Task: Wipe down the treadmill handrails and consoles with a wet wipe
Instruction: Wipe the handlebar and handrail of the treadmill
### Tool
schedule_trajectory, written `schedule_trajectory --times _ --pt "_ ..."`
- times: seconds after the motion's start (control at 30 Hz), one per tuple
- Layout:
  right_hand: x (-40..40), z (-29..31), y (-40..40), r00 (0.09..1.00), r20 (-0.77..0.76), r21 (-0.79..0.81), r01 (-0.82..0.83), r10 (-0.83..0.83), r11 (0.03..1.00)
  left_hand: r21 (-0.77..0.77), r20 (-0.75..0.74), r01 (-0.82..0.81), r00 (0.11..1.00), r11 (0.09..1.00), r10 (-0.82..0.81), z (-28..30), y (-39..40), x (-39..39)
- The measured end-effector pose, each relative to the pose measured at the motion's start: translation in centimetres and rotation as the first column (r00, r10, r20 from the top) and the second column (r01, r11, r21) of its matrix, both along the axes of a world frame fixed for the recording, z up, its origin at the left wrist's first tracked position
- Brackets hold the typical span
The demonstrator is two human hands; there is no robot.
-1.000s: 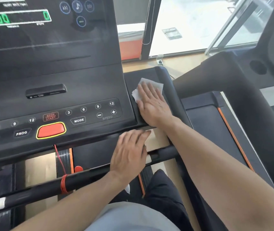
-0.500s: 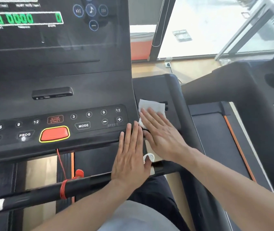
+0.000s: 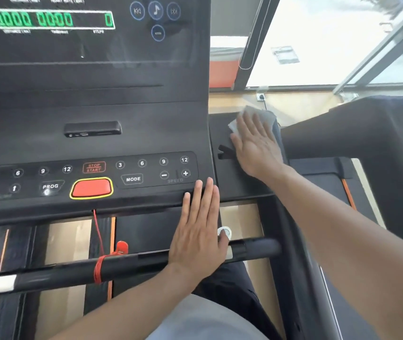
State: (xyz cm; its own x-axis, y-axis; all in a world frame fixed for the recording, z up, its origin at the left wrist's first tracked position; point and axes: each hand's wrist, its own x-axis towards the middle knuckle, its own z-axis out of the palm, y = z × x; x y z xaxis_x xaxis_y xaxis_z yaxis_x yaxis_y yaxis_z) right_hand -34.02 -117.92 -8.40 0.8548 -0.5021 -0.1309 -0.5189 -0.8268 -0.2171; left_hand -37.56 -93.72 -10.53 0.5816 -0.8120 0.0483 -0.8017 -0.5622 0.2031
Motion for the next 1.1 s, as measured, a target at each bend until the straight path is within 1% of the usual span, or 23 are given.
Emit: schedule_trajectory --times 0.1,0.17,0.3,0.33,0.4,0.43,0.5,0.57,0.63,0.7,0.73,0.8,0.83,0.9,0.97,1.03,1.07,1.1 --pt "-2.8 -0.3 4.6 0.975 0.142 0.008 -0.175 0.172 0.985 0.004 0.001 -0.002 1.0 1.0 0.002 0.0 -0.1 0.1" --pt "-4.9 -0.6 6.8 0.954 0.156 -0.003 -0.258 0.255 0.966 0.01 0.004 -0.003 1.0 1.0 0.003 0.0 -0.1 0.0" --pt "-8.7 -0.9 7.5 0.95 0.141 -0.064 -0.271 0.278 0.96 0.009 0.002 0.008 1.0 1.0 -0.008 0.0 0.0 0.0" --pt "-9.2 -0.7 7.1 0.958 0.145 -0.083 -0.238 0.248 0.968 0.002 0.004 0.009 1.0 1.0 -0.009 -0.1 0.0 0.0" --pt "-9.1 -0.2 5.9 0.978 0.157 -0.088 -0.122 0.135 0.989 -0.008 0.004 0.007 1.0 1.0 -0.007 -0.1 -0.1 0.0" --pt "-8.5 -0.1 5.6 0.983 0.165 -0.078 -0.067 0.08 0.995 -0.008 -0.001 0.008 1.0 1.0 -0.008 -0.1 -0.1 0.0" --pt "-6.6 0.3 6.1 0.982 0.186 -0.047 -0.008 0.017 0.999 -0.007 -0.004 0.011 1.0 1.0 -0.011 0.0 -0.1 0.0" --pt "-4.3 0.6 7.4 0.982 0.189 0.008 0.01 -0.011 1.0 0.001 -0.011 0.011 1.0 1.0 -0.011 0.1 -0.1 0.0" --pt "-2.7 0.8 8.9 0.979 0.18 0.104 0.074 -0.092 0.992 -0.008 -0.017 0.012 1.0 1.0 -0.012 0.1 0.0 0.0" --pt "-2.4 1.1 9.4 0.963 0.211 0.16 0.133 -0.166 0.978 -0.013 -0.025 0.015 1.0 1.0 -0.015 0.2 0.0 0.1" --pt "-2.8 1.0 9.4 0.961 0.238 0.149 0.11 -0.143 0.983 -0.009 -0.026 0.015 1.0 1.0 -0.015 0.1 0.0 0.1" --pt "-4.4 0.3 8.6 0.961 0.276 0.059 -0.014 -0.003 0.998 0.0 -0.022 0.006 1.0 1.0 -0.006 0.1 0.0 0.1" --pt "-5.3 -0.2 7.9 0.957 0.285 0.017 -0.06 0.053 0.998 0.005 -0.022 0.001 1.0 1.0 -0.001 0.1 -0.1 0.1" --pt "-7.3 -0.9 7.8 0.954 0.279 -0.016 -0.112 0.112 0.994 0.01 -0.026 -0.006 1.0 1.0 0.006 0.1 -0.1 0.1" --pt "-9.2 -1.0 9.2 0.947 0.255 -0.005 -0.199 0.194 0.98 0.0 -0.026 -0.015 1.0 1.0 0.015 -0.1 -0.1 0.1" --pt "-10.7 -0.9 10.4 0.939 0.224 0.055 -0.278 0.26 0.959 -0.002 -0.028 -0.031 0.999 1.0 0.031 -0.2 -0.1 0.0" --pt "-11.0 -0.7 10.3 0.939 0.222 0.077 -0.286 0.263 0.955 -0.001 -0.03 -0.035 0.999 0.999 0.035 -0.2 -0.1 0.0" --pt "-11.0 -0.7 9.7 0.943 0.225 0.065 -0.265 0.245 0.962 0.002 -0.033 -0.036 0.999 0.999 0.036 -0.2 -0.1 0.0"
